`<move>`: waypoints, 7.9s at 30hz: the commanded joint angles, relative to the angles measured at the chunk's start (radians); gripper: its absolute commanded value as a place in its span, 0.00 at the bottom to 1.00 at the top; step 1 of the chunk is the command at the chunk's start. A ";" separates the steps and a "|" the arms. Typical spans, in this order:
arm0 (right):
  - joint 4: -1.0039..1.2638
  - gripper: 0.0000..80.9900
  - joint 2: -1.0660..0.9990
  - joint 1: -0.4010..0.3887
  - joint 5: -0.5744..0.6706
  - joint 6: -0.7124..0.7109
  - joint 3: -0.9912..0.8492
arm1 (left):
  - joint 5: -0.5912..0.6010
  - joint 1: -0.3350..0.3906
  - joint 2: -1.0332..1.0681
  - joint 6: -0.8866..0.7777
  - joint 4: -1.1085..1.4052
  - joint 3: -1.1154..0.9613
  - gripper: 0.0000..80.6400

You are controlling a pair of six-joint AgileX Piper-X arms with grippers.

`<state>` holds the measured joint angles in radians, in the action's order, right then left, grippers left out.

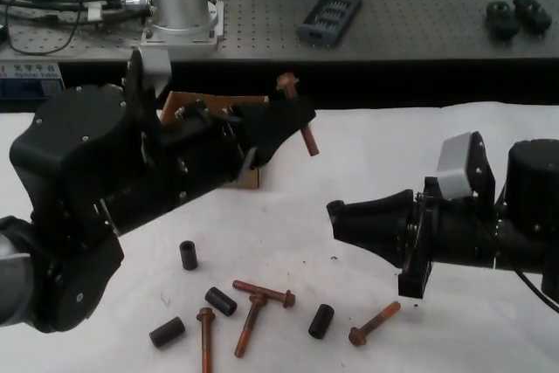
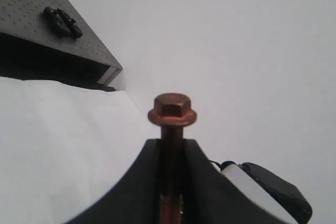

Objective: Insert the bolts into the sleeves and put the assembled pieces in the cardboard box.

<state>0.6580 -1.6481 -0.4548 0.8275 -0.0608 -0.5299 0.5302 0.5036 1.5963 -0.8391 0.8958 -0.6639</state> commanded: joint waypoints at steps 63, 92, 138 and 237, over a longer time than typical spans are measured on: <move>0.073 0.07 -0.001 -0.093 -0.034 0.136 -0.045 | 0.068 -0.029 0.005 0.367 -0.080 -0.011 0.01; 0.163 0.07 -0.001 -0.093 -0.025 0.225 -0.045 | 0.178 -0.034 0.005 0.367 -0.161 -0.009 0.01; 0.336 0.07 -0.001 -0.065 -0.031 0.383 -0.045 | 0.246 -0.061 -0.001 0.349 -0.071 -0.015 0.54; -1.673 0.40 -0.651 -0.358 -0.594 0.045 -1.531 | -0.300 -0.379 -1.167 0.657 -1.327 0.254 0.35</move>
<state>-0.9959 -2.3200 -0.8062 0.2431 -0.0079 -2.0493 0.2353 0.1282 0.4365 -0.1730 -0.4368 -0.4052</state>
